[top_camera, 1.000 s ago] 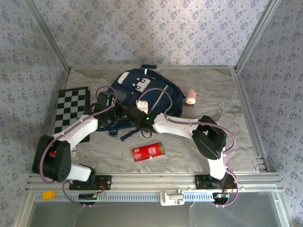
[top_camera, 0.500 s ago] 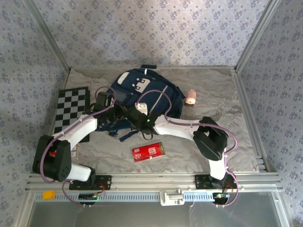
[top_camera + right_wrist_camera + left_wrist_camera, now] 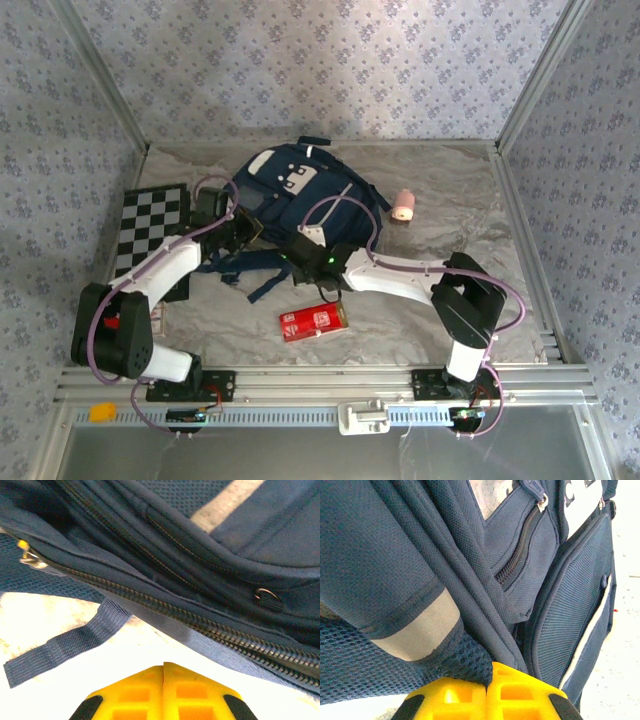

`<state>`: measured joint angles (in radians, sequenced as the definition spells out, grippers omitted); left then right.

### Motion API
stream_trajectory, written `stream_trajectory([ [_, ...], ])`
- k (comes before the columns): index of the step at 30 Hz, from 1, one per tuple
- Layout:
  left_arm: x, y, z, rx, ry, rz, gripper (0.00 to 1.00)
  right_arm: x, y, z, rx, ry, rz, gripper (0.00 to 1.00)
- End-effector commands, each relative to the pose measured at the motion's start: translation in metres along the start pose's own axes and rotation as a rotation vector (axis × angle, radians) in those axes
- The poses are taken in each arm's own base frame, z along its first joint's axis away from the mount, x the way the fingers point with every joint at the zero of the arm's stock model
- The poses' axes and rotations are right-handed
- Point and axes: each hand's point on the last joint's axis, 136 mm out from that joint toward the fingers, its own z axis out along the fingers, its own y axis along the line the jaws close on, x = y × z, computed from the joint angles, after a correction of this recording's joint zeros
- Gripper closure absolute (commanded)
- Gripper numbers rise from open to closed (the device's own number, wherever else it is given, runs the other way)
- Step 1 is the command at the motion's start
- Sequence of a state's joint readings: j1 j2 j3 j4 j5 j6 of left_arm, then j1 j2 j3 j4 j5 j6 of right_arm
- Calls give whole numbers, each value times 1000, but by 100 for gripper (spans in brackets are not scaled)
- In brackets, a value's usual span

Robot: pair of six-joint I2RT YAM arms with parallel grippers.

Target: Pack the student bag

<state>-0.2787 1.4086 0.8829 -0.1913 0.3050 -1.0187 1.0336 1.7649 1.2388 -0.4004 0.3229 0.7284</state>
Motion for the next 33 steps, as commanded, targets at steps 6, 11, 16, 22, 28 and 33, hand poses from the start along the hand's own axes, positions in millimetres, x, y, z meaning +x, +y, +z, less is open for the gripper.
stream_trajectory([
  [6,5,-54,-13,159,7,61,100,-18,35,2,-69,-1,19,82],
  [11,13,-59,-18,178,6,56,100,-23,28,13,19,-1,110,61],
  [16,21,-62,-23,187,9,68,100,-40,10,12,110,-66,130,56],
  [22,26,-63,-29,202,6,61,100,-55,0,12,129,-107,150,61],
  [28,31,-65,-32,208,10,68,100,-60,3,12,137,-121,144,64],
  [33,32,-65,-34,209,5,70,100,-67,-1,15,138,-145,150,72],
])
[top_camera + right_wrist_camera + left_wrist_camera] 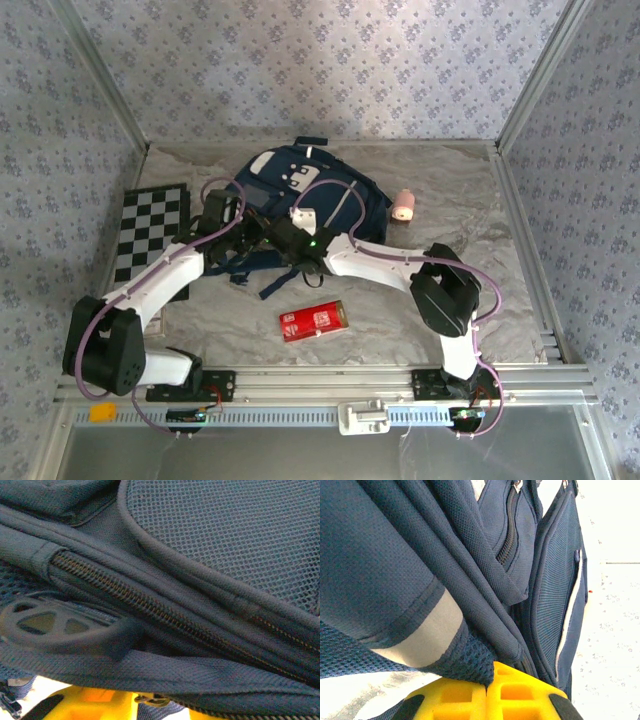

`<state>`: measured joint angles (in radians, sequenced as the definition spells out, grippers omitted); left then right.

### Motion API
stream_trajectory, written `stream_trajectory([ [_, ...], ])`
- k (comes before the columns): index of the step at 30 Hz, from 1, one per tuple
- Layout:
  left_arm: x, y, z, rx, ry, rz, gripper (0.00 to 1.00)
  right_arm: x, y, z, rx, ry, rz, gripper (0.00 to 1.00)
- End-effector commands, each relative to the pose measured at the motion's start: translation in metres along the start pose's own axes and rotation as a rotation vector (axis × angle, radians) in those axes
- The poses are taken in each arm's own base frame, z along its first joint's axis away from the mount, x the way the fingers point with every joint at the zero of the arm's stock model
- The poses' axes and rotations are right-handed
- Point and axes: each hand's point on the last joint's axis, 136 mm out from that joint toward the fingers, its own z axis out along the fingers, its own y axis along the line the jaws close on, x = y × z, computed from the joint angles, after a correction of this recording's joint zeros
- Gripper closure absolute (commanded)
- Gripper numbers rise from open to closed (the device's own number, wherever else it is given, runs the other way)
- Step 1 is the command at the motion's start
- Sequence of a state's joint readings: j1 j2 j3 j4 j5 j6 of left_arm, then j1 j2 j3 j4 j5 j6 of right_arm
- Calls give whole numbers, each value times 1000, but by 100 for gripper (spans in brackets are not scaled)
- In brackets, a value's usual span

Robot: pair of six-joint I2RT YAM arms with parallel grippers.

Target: Pack the student bag

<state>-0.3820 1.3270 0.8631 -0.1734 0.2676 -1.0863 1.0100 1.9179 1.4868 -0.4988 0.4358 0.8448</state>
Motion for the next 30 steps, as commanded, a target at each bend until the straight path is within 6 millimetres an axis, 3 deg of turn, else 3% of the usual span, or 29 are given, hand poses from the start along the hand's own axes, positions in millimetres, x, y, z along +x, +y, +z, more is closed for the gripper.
stream_trajectory([
  [1,4,-38,-19,140,1,48,100,-20,-6,3,38,-68,12,73],
  [6,2,-39,-19,136,-3,55,100,-15,-10,-1,52,-43,-15,82],
  [10,2,-39,-19,130,-4,58,100,-11,-16,-5,55,-47,-11,82],
  [13,2,-38,-17,129,-3,52,100,-17,-12,3,41,-45,-36,82],
  [18,-1,-34,-17,109,-19,68,100,-21,-9,1,56,-56,-85,93],
  [21,-12,-26,-14,64,-42,81,100,-12,-15,-4,66,-35,-94,100],
  [30,-75,-11,3,26,-105,16,100,31,-35,-17,6,96,-123,100],
])
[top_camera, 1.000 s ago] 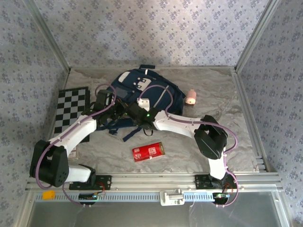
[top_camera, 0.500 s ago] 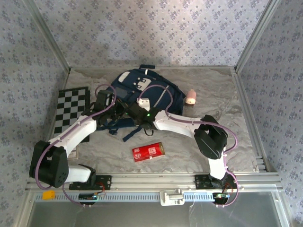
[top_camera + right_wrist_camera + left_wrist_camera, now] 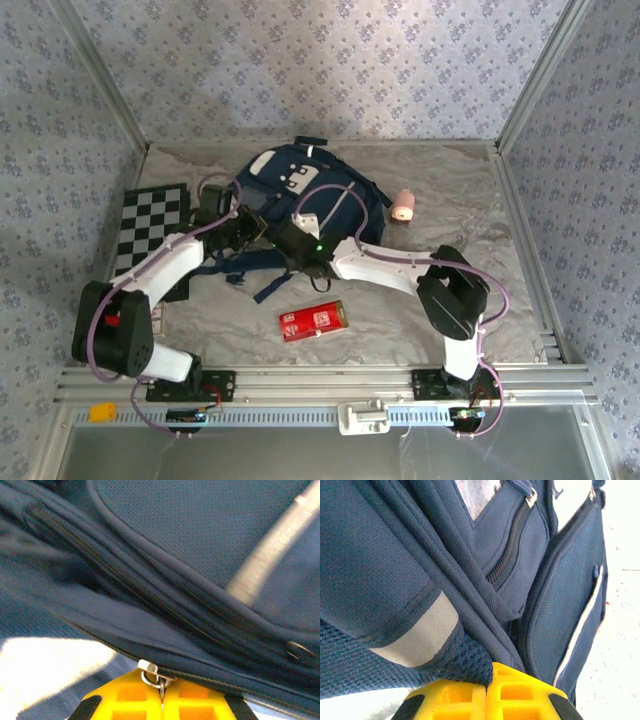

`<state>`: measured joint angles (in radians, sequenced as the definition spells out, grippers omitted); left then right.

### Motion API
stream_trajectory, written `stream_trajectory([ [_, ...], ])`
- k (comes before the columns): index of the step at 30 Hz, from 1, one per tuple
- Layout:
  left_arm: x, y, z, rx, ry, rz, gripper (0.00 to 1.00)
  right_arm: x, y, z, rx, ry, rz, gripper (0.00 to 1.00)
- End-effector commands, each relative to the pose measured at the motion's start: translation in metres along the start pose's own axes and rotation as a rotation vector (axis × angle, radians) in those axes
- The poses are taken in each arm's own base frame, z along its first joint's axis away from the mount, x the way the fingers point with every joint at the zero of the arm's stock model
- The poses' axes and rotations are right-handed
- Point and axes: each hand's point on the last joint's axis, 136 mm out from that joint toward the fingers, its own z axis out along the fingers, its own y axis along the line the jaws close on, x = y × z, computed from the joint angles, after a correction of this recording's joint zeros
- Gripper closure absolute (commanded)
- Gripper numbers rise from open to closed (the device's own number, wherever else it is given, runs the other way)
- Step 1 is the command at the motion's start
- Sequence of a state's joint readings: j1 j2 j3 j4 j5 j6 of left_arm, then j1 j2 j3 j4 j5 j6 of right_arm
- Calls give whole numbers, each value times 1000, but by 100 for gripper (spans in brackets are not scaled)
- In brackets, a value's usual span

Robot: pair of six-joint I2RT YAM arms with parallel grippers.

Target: Pack the student bag

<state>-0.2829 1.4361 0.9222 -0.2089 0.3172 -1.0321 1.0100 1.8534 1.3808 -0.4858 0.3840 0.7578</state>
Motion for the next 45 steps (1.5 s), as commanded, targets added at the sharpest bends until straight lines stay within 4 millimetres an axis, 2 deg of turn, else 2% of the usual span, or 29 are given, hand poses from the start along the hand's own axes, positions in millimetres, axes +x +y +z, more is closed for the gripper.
stream_trajectory([
  [1,-52,-33,-11,88,-117,38,100,20,-23,-12,19,58,-23,100],
  [4,-73,-30,-3,74,-127,28,100,35,-34,-12,14,96,-32,100],
  [6,-87,-27,4,72,-130,18,100,38,-43,-17,38,99,-42,100],
  [8,-100,-22,14,55,-123,11,100,33,-46,-24,32,81,-46,100],
  [9,-104,-27,18,82,-111,24,100,41,-48,-22,25,100,-63,100],
  [11,-112,-35,26,106,-100,64,100,40,-33,-22,-46,112,-91,100],
  [12,-114,-40,30,111,-88,83,100,31,-14,-26,-114,99,-105,100],
  [14,-115,-45,33,123,-71,121,100,26,12,-26,-188,93,-142,100],
  [16,-114,-44,30,122,-72,135,97,24,19,-21,-191,115,-127,100],
  [17,-111,-43,25,124,-78,142,89,22,20,-19,-203,113,-117,100],
  [18,-107,-41,19,126,-80,148,76,18,23,-16,-226,97,-103,100],
  [20,-95,-35,8,119,-82,142,58,14,26,-13,-257,81,-64,100],
  [23,-62,-22,-3,124,-34,76,45,15,23,-6,-250,99,-40,100],
  [28,-5,-2,-10,123,-3,-75,38,18,27,-4,-266,103,-34,100],
  [32,27,-9,-2,157,19,-159,34,21,24,-3,-253,104,-29,100],
  [41,51,-15,37,141,43,-250,34,23,27,-2,-251,99,-29,100],
  [45,59,-12,50,130,45,-283,46,20,26,-2,-241,88,-22,100],
])
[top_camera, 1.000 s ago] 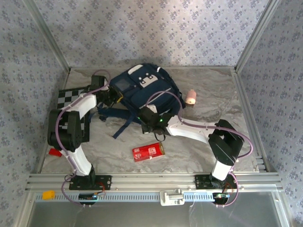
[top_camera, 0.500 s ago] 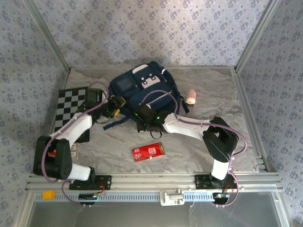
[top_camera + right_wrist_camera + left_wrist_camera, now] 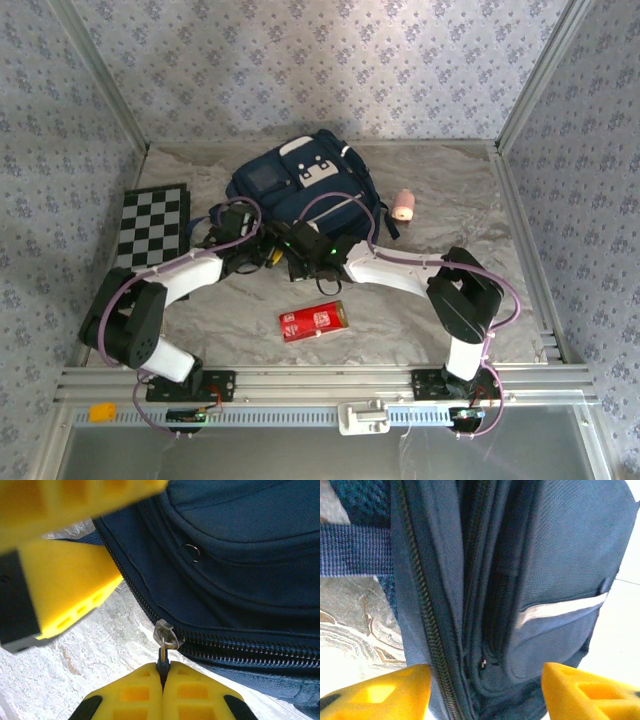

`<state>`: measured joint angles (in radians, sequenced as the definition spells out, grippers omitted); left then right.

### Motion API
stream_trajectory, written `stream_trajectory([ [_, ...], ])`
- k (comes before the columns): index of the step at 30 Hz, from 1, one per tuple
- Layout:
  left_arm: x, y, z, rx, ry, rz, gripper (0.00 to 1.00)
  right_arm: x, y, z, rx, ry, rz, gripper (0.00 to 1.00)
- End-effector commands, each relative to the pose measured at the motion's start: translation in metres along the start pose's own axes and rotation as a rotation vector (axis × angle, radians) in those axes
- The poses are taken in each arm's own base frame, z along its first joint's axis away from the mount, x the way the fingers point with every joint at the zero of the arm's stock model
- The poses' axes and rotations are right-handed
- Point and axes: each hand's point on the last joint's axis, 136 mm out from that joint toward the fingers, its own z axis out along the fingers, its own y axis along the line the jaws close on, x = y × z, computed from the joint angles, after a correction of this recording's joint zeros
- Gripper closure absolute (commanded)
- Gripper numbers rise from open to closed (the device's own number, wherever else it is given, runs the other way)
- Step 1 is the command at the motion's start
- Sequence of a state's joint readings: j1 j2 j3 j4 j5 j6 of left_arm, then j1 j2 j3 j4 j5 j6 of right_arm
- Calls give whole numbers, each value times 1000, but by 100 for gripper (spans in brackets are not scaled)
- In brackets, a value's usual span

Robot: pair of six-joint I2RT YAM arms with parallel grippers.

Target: Pack the student bag

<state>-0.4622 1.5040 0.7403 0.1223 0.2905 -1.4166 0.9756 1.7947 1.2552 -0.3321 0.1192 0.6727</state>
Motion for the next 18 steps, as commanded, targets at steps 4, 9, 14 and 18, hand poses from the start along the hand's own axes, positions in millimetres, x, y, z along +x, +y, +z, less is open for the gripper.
stream_trajectory([
  [4,-4,-16,9,43,-32,-26,70,-4,3,-3,13,-20,15,100],
  [9,-9,-14,4,15,-70,30,96,-2,-5,-9,47,-18,10,100],
  [14,-28,-11,-5,-14,-106,67,100,6,-19,-19,82,-6,7,100],
  [18,-53,-11,-21,-42,-156,120,100,24,-43,-26,132,28,2,100],
])
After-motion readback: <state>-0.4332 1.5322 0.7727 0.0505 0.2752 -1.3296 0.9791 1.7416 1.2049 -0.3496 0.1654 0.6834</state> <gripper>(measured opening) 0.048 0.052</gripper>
